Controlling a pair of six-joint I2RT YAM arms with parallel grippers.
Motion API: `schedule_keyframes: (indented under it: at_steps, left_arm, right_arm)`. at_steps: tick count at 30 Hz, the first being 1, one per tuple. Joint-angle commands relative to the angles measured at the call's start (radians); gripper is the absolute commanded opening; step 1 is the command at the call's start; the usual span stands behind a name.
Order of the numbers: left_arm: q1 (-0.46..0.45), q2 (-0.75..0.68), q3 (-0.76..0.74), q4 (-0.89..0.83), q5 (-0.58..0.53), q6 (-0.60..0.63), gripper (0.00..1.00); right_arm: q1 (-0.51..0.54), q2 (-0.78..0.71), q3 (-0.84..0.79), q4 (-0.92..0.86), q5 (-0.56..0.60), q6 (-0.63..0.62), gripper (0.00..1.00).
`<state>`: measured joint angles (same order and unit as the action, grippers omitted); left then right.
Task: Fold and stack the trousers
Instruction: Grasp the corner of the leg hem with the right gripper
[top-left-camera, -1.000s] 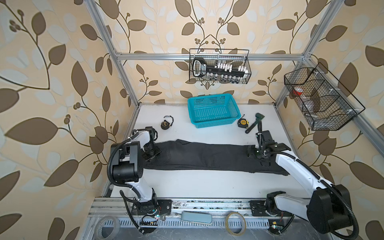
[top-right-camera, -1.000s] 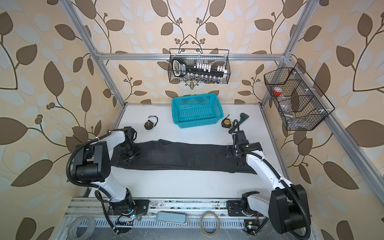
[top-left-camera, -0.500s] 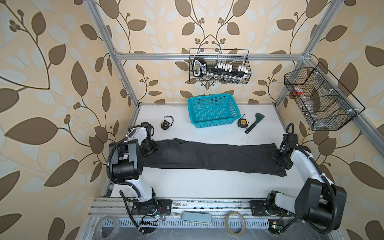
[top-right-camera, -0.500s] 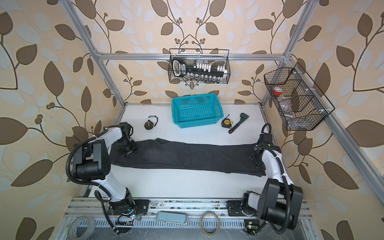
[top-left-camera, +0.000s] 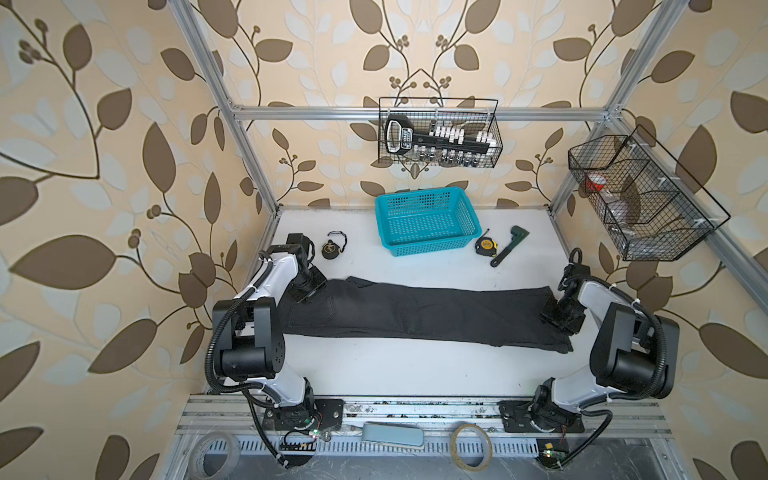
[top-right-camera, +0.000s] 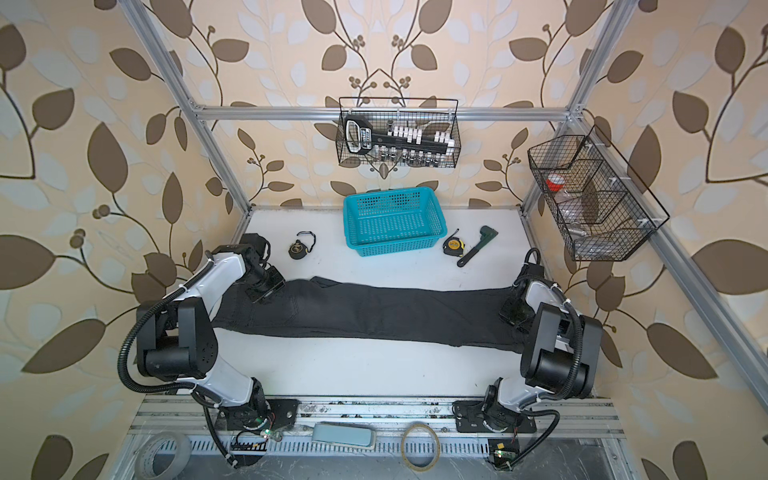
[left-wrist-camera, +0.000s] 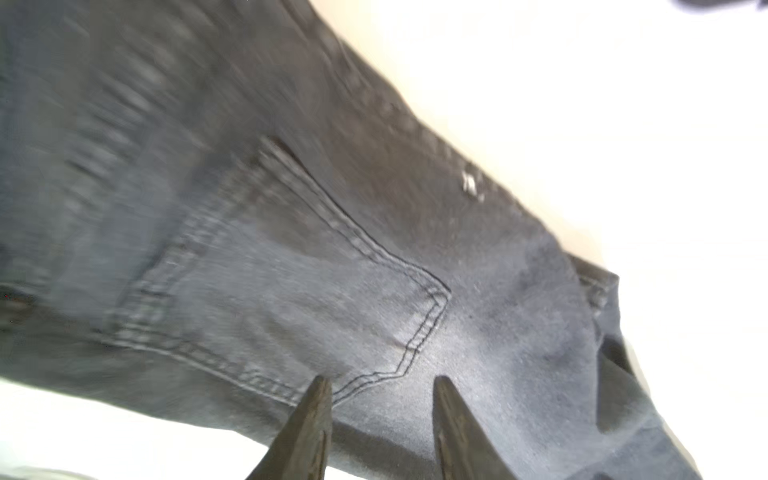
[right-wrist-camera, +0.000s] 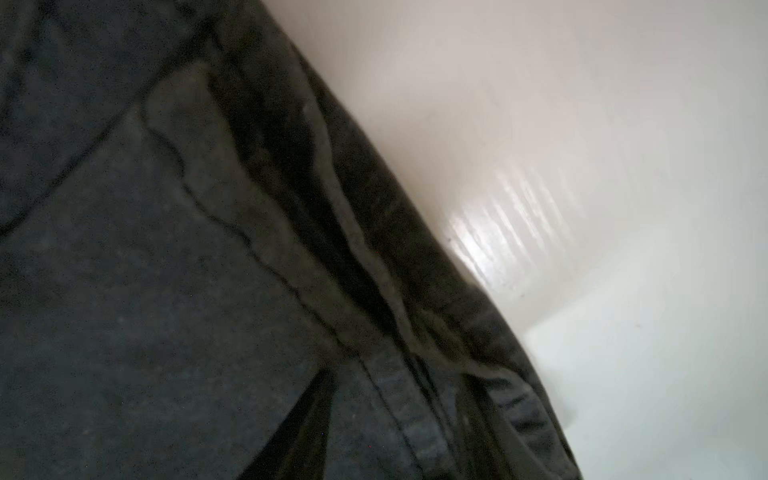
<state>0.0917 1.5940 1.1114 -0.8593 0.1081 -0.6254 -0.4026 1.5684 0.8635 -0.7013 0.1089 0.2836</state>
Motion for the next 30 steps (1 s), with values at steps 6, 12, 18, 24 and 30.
schedule_keyframes:
  at_steps: [6, 12, 18, 24, 30]
  left_arm:
    - [-0.006, 0.017, -0.129, 0.057, -0.008, -0.016, 0.42]
    - [-0.007, 0.067, -0.124, 0.067, -0.016, 0.005, 0.42]
    - [-0.006, 0.101, -0.141, 0.079, -0.028, 0.016, 0.42]
    - [-0.007, 0.122, -0.153, 0.091, -0.042, 0.026, 0.42]
    - [-0.006, 0.126, -0.15, 0.094, -0.042, 0.024, 0.42]
  right_arm:
    - [-0.005, -0.032, 0.063, -0.007, -0.002, -0.076, 0.09]
    - [-0.002, -0.058, 0.07, 0.007, -0.008, -0.107, 0.0]
    - [0.002, -0.071, 0.102, 0.02, 0.066, -0.161, 0.0]
    - [0.001, -0.001, 0.114, 0.062, 0.098, -0.219, 0.0]
    - [-0.005, 0.083, 0.108, 0.101, 0.109, -0.275, 0.04]
